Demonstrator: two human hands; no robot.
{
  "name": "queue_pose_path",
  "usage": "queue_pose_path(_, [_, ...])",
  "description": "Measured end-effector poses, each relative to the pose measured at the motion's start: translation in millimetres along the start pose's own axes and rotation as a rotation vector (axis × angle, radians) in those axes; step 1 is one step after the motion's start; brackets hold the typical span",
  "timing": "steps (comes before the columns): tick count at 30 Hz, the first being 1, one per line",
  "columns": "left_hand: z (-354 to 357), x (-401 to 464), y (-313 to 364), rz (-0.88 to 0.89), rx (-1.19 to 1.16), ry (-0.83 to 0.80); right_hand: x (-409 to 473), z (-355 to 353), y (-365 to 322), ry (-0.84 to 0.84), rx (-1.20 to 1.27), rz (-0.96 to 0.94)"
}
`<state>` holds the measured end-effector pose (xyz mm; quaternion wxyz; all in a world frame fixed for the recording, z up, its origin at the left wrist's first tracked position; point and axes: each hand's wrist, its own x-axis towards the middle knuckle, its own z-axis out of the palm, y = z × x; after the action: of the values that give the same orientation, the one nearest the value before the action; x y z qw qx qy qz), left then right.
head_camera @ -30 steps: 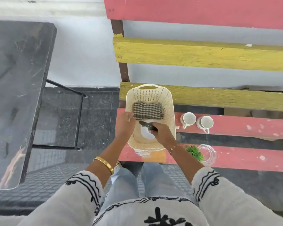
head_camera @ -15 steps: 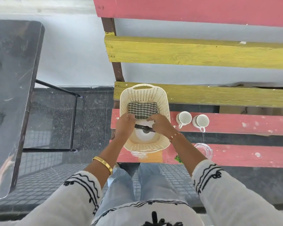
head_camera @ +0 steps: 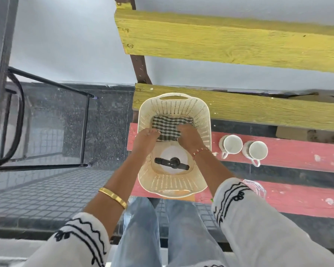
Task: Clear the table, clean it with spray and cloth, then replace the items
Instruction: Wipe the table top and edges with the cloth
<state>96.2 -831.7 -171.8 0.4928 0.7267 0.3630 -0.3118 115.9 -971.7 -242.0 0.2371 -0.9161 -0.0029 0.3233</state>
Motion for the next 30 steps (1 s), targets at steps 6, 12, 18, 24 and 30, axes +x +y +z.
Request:
queue_pose_path(6, [0,15,-3,-0.109,-0.044,-0.064,14,16,-1,-0.002,-0.285,-0.032])
queue_pose_path(12, [-1,13,-2,-0.110,-0.062,-0.078,21,20,2,0.029,-0.468,-0.115])
queue_pose_path(18, [5,11,2,-0.094,-0.005,-0.095,26,18,8,0.081,-0.574,-0.269])
queue_pose_path(24, [5,-4,6,-0.058,-0.001,-0.094,26,-2,-2,0.079,-0.210,-0.057])
queue_pose_path(30, [1,-29,22,-0.058,-0.070,-0.077,-6,-45,-21,0.129,0.249,0.051])
